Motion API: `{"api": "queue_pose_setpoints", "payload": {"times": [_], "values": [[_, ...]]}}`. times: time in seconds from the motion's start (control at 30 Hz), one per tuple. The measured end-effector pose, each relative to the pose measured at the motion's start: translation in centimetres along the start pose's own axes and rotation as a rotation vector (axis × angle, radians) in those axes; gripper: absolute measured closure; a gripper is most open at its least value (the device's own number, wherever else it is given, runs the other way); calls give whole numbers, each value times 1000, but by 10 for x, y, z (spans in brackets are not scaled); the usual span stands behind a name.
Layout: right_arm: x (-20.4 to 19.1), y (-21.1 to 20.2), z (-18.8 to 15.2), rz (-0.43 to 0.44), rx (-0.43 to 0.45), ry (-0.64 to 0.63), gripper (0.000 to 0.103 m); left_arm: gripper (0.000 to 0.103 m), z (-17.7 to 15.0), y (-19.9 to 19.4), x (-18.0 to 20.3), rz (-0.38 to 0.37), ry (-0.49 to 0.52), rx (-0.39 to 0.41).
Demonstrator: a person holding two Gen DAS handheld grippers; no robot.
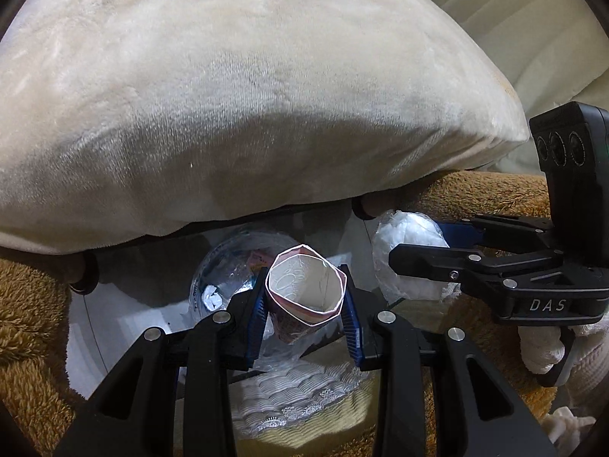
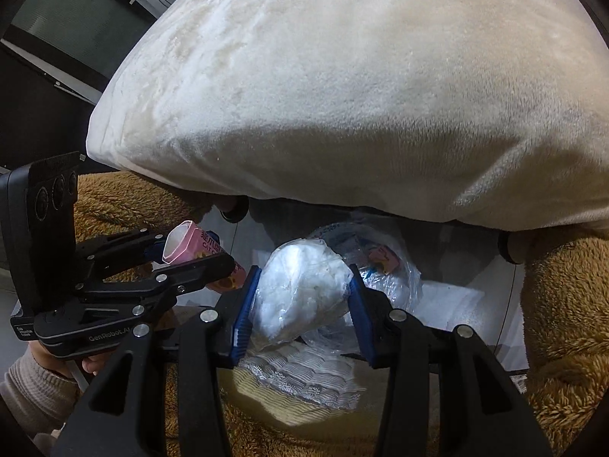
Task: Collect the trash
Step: 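Carry the pink cup and white plastic bag down over the trash bag, then open both tools to drop the cup and white bag into the trash bag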
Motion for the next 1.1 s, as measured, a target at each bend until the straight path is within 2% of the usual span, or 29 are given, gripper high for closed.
{"api": "queue_pose_setpoints", "payload": {"times": [0.57, 0.73, 1.1], "values": [[17, 28, -13, -23, -149, 63, 58, 69, -21, 37, -6, 8, -27, -170], [24, 33, -16, 9, -175, 107, 58, 69, -28, 46, -7, 15, -29, -220], [30, 43, -20, -2, -200, 140, 56, 69, -41, 58, -6, 20, -19, -290]]}}
Point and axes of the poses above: each gripper's, at about its wrist camera, not at the fingertips, and y roughly the way its jaws point, x to its right, z to its top, the point moved 8 cm from there along y, roughly the way its jaws point, and after that the axes turned 8 degrees about z, right-handed, at the moved point
